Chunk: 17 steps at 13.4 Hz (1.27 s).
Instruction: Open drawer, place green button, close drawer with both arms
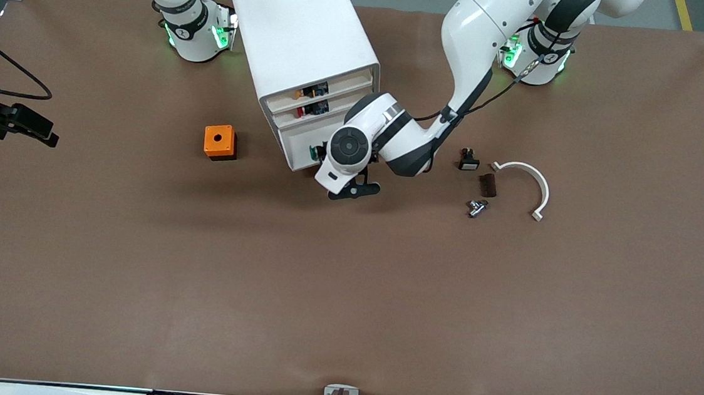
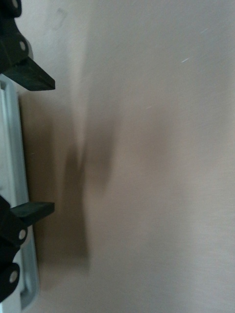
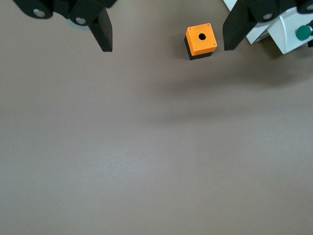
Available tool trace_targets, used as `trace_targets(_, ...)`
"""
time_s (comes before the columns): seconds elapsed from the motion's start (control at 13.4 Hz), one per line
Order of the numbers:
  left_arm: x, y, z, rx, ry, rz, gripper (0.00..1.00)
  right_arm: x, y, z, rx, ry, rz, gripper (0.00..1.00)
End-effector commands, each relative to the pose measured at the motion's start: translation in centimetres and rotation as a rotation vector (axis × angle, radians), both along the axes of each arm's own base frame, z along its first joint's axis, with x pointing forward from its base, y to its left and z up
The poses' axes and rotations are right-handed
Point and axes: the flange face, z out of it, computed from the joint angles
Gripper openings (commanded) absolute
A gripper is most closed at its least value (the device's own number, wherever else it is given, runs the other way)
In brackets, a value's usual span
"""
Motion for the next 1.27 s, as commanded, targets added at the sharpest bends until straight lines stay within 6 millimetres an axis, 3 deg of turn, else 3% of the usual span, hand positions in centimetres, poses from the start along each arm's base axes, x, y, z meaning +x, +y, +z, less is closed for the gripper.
trace_targets(0.0,-2.9,-1.3,-0.1,0.011,0.042,0.026,1.0,-2.6,-0.4,-0.1,-0.022,-0.046,0.013,1.0)
trace_targets(0.15,-4.6,-2.5,0.0,0.021,0.044,0.022,1.0,-3.7,-1.1,-0.4,-0.025,-0.071,-0.001,1.0)
trace_targets(0.37,-6.6,-3.4,-0.7,0.036,0.052,0.0,1.0,-3.6,-1.0,0.4,-0.029,-0.077,0.005,1.0)
trace_targets(0.6,-5.1,-2.5,0.3,0.041,0.043,0.035,1.0,-3.6,0.7,2.2,-0.033,-0.081,0.027,1.0)
trace_targets(0.75,-0.5,0.0,3.6,0.012,-0.006,0.09,1.0,-3.3,0.8,2.8,-0.038,-0.081,0.027,1.0)
trace_targets(0.97,7.8,6.8,8.5,-0.037,-0.063,0.228,1.0,-3.3,1.2,2.7,-0.038,-0.08,0.035,1.0)
trace_targets(1.2,15.1,16.7,13.0,-0.019,-0.154,0.279,1.0,-3.3,1.2,2.6,-0.037,-0.075,0.034,1.0)
